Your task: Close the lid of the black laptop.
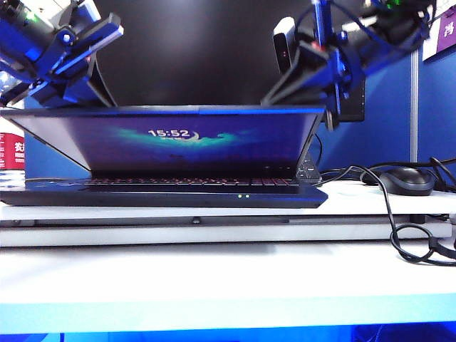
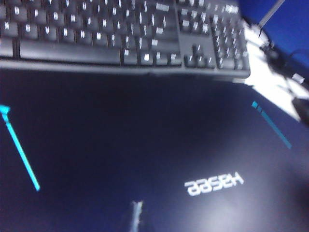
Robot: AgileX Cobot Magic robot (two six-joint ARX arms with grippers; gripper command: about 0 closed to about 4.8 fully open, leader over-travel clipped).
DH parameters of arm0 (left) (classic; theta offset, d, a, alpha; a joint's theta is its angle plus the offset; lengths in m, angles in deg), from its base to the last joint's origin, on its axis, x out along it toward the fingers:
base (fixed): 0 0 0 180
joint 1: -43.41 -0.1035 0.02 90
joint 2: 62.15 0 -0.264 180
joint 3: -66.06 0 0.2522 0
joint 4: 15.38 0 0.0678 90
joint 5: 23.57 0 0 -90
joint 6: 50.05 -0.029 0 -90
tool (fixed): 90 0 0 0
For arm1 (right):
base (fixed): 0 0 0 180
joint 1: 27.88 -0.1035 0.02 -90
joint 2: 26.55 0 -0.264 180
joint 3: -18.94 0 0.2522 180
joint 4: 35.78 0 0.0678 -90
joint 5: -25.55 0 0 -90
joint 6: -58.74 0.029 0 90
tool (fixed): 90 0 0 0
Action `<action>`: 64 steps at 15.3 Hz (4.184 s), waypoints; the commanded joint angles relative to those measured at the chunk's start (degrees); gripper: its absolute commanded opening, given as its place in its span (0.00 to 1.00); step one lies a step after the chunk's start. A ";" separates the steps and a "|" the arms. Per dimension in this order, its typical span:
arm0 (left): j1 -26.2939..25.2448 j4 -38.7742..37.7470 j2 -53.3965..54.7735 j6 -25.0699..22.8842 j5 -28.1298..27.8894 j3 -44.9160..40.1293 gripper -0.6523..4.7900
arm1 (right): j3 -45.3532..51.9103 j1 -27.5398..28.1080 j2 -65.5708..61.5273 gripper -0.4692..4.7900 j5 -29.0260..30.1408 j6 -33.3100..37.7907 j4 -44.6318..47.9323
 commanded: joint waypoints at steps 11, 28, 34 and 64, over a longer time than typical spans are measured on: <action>-0.09 -4.31 2.14 -3.17 -1.44 -3.21 0.11 | 9.77 -0.11 0.33 0.09 -1.36 -1.66 0.74; -0.09 -23.76 -57.33 -9.79 -8.90 -2.89 0.11 | 10.71 -0.07 56.24 0.09 -31.91 9.42 11.10; -0.09 -24.59 -57.83 -6.10 -4.04 -7.13 0.11 | 34.71 -0.07 82.97 0.09 -49.53 26.05 33.53; -11.43 -1.38 -58.14 -3.08 -9.11 -32.48 0.11 | 52.22 -0.02 105.68 0.09 -53.44 28.61 23.74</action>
